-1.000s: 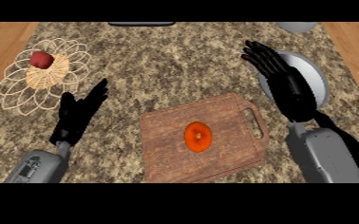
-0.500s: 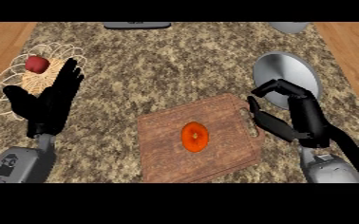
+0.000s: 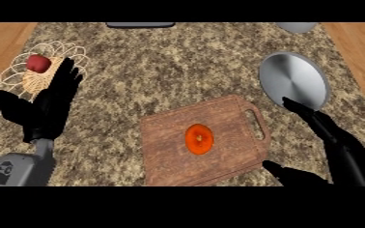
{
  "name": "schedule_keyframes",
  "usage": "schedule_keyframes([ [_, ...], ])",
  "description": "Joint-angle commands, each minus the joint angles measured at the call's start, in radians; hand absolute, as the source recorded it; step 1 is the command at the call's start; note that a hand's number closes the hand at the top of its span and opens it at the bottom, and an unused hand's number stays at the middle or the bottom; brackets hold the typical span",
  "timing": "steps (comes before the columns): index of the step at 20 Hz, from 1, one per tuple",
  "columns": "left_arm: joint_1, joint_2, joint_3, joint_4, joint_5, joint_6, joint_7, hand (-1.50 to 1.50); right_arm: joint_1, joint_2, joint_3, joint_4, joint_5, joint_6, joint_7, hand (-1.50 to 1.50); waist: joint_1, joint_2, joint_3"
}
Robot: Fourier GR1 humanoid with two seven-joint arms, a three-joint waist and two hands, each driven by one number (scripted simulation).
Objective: Pick the squash from the cutting board and place it in the pan
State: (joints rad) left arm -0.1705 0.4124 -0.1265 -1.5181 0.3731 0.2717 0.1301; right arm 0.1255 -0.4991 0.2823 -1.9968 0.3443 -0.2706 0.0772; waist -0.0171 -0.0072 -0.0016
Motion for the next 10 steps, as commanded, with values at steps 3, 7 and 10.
schedule_keyframes([
  [3, 0.016, -0.013, -0.021, -0.053, -0.035, -0.003, 0.012, 0.0, -0.145, -0.026, 0.091, -0.067, 0.159, 0.139, 0.289, -1.5, 0.031, 0.006, 0.0],
  [7, 0.033, 0.003, 0.003, -0.052, -0.008, -0.044, 0.009, 0.0, -0.202, -0.077, 0.157, -0.079, 0.241, 0.28, 0.435, -1.5, 0.034, 0.006, -0.001],
  [10, -0.015, -0.036, -0.016, -0.052, -0.027, -0.004, 0.047, 0.0, -0.414, -0.005, 0.193, 0.002, 0.223, 0.414, 0.582, -1.5, 0.044, 0.009, 0.0],
])
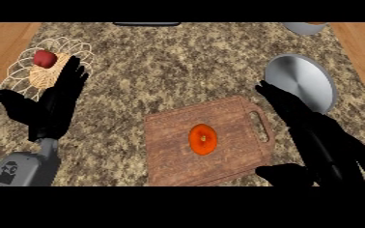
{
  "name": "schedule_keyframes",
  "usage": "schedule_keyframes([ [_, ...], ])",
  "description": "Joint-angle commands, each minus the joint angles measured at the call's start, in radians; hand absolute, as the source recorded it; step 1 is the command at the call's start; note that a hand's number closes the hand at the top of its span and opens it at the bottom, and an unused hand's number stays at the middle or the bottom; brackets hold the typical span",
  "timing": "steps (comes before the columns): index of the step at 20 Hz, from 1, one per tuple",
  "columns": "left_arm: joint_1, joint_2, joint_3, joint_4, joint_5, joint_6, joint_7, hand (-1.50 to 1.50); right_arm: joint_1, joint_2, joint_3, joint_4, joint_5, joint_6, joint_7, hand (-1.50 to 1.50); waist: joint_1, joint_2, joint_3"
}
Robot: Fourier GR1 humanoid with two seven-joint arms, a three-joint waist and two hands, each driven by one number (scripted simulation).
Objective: Pick the squash from the cutting board and place it in the pan
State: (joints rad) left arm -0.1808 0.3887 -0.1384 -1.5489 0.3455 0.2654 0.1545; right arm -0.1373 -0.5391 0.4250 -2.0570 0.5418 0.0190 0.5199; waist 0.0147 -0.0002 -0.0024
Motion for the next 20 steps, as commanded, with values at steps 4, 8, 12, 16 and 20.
schedule_keyframes([
  [4, 0.032, -0.002, 0.001, -0.029, -0.02, -0.012, -0.01, 0.0, -0.229, 0.07, 0.1, 0.132, -0.022, 0.288, 0.243, -1.5, 0.01, 0.002, 0.0],
  [8, 0.025, 0.0, 0.022, -0.017, -0.009, -0.011, 0.004, 0.0, -0.262, 0.123, 0.157, 0.187, -0.13, 0.466, 0.37, -1.5, 0.007, 0.001, 0.0],
  [12, 0.015, -0.004, 0.034, -0.05, -0.037, -0.005, 0.042, 0.0, -0.279, 0.179, 0.161, 0.155, -0.128, 0.555, 0.442, -1.5, -0.011, -0.001, 0.002],
  [16, 0.015, -0.003, 0.058, -0.026, -0.031, -0.033, 0.031, 0.0, -0.264, 0.25, 0.296, 0.18, -0.021, 0.538, 0.476, -1.5, -0.013, -0.001, 0.002],
  [20, 0.015, -0.025, 0.042, -0.058, -0.042, -0.008, 0.059, 0.0, -0.329, 0.292, 0.333, 0.233, 0.05, 0.578, 0.577, -1.5, -0.008, -0.003, 0.002],
])
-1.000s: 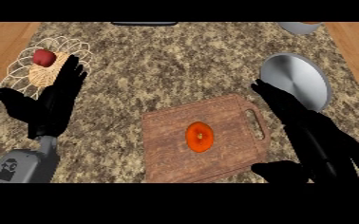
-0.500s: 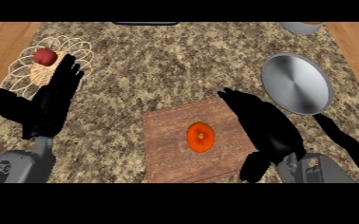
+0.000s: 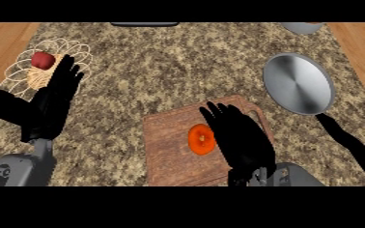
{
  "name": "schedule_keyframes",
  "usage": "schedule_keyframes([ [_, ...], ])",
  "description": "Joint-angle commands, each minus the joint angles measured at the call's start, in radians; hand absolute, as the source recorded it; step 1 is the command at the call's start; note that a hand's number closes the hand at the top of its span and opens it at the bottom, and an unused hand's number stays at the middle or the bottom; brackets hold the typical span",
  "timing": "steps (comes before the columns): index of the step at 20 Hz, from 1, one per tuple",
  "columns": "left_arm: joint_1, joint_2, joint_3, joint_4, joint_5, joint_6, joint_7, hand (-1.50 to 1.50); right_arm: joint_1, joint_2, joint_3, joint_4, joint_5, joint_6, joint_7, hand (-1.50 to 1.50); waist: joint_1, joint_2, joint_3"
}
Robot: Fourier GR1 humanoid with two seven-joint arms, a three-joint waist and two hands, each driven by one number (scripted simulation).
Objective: Pick the squash from the cutting board and place it in the pan
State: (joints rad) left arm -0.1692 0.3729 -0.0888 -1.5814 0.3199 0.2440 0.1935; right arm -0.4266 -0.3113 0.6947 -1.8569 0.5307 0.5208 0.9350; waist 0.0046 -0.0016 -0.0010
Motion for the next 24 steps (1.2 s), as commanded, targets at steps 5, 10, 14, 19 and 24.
schedule_keyframes([
  [5, -0.023, -0.028, 0.0, 0.04, -0.037, -0.005, -0.009, 0.0, -0.077, 0.143, 0.05, 0.032, 0.079, 0.127, 0.23, -1.5, -0.005, 0.0, 0.0],
  [10, -0.027, -0.051, 0.006, 0.013, -0.064, 0.004, 0.011, 0.0, -0.124, 0.237, 0.015, 0.142, 0.136, 0.126, 0.158, -1.5, -0.001, 0.001, 0.001],
  [14, 0.059, -0.036, 0.018, -0.067, -0.044, -0.021, 0.024, 0.0, -0.08, 0.274, 0.017, 0.182, 0.173, 0.133, 0.184, -1.5, 0.003, -0.001, 0.001],
  [19, -0.003, -0.071, 0.023, 0.025, -0.07, -0.023, -0.02, 0.0, -0.099, 0.305, 0.004, 0.337, 0.271, 0.08, 0.128, -1.5, -0.002, 0.003, 0.0],
  [24, 0.037, -0.095, 0.028, -0.007, -0.101, -0.038, -0.022, 0.0, -0.026, 0.3, -0.038, 0.318, 0.313, 0.086, 0.042, -1.5, -0.003, 0.001, 0.001],
])
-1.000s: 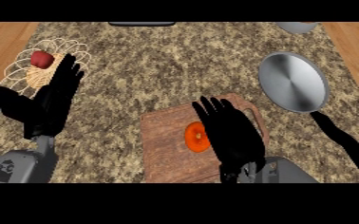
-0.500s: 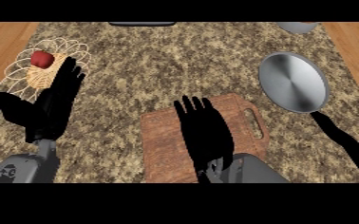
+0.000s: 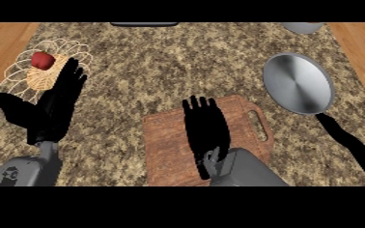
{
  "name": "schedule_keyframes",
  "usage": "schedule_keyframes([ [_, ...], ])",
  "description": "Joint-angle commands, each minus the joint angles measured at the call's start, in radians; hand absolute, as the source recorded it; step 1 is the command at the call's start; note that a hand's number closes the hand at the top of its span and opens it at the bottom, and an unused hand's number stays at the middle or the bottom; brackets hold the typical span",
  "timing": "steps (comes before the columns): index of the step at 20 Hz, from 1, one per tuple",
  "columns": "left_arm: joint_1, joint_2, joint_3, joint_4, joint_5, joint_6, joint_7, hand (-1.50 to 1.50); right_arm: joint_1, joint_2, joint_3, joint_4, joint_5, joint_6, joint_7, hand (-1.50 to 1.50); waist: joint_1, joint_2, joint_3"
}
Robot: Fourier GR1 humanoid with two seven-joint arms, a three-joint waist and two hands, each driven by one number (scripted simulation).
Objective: Pick the squash from the cutting board and place it in the pan
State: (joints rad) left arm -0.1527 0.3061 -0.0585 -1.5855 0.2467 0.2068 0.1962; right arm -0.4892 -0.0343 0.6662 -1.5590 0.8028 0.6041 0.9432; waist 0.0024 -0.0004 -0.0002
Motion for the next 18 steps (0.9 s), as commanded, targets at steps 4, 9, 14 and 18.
schedule_keyframes([
  [4, -0.039, -0.024, 0.021, -0.011, -0.027, 0.001, 0.059, 0.0, 0.019, 0.033, -0.029, 0.168, 0.086, -0.047, -0.061, -1.5, 0.001, 0.001, 0.0],
  [9, -0.023, -0.031, 0.076, 0.049, -0.023, -0.068, -0.014, 0.0, 0.006, 0.034, -0.083, 0.161, 0.102, -0.03, -0.106, -1.5, -0.001, 0.0, 0.0],
  [14, 0.03, -0.022, 0.083, -0.061, -0.022, -0.084, 0.048, 0.0, 0.018, 0.017, -0.089, 0.251, 0.133, -0.131, -0.218, -1.5, 0.005, 0.0, 0.0],
  [18, -0.01, -0.056, 0.095, 0.013, -0.051, -0.096, 0.022, 0.0, -0.012, 0.034, -0.024, 0.29, 0.058, -0.173, -0.136, -1.5, 0.004, 0.001, 0.0],
])
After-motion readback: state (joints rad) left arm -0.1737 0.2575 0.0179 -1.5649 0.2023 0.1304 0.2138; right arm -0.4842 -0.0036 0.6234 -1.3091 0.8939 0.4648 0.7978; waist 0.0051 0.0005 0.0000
